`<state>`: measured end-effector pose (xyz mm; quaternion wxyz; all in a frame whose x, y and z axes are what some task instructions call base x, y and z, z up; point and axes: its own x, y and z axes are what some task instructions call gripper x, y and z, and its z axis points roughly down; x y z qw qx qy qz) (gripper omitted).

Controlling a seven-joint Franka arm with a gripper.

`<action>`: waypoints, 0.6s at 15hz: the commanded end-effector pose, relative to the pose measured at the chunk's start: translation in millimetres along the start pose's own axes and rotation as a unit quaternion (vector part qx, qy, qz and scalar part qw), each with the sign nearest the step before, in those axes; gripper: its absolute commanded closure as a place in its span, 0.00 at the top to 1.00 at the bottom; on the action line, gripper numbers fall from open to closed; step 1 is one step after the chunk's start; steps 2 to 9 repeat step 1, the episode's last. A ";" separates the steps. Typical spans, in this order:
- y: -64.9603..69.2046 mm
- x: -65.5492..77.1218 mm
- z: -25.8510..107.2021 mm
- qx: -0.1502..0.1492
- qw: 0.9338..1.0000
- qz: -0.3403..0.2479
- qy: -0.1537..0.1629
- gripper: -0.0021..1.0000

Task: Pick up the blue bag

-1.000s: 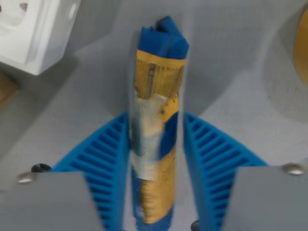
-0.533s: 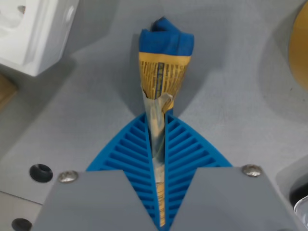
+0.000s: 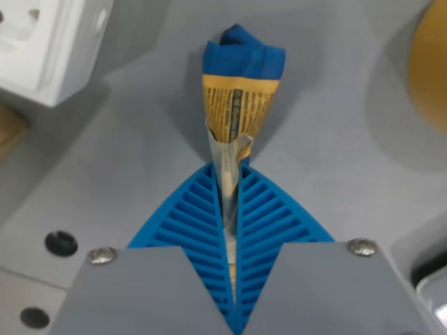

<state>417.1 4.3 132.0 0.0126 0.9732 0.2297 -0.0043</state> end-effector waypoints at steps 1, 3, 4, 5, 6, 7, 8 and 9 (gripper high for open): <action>-1.4 -12.6 -33.2 -0.022 0.999 -0.012 0.019 0.00; -1.4 -12.6 -33.2 -0.022 0.999 -0.012 0.019 0.00; -1.4 -12.6 -33.2 -0.022 0.999 -0.012 0.019 0.00; -1.4 -12.6 -33.2 -0.022 0.999 -0.012 0.019 0.00; -1.4 -12.6 -33.2 -0.022 0.999 -0.012 0.019 0.00; -1.4 -12.6 -33.2 -0.022 0.999 -0.012 0.019 0.00; -1.4 -12.6 -33.2 -0.022 0.999 -0.012 0.019 0.00; -1.4 -12.6 -33.2 -0.022 0.999 -0.012 0.019 0.00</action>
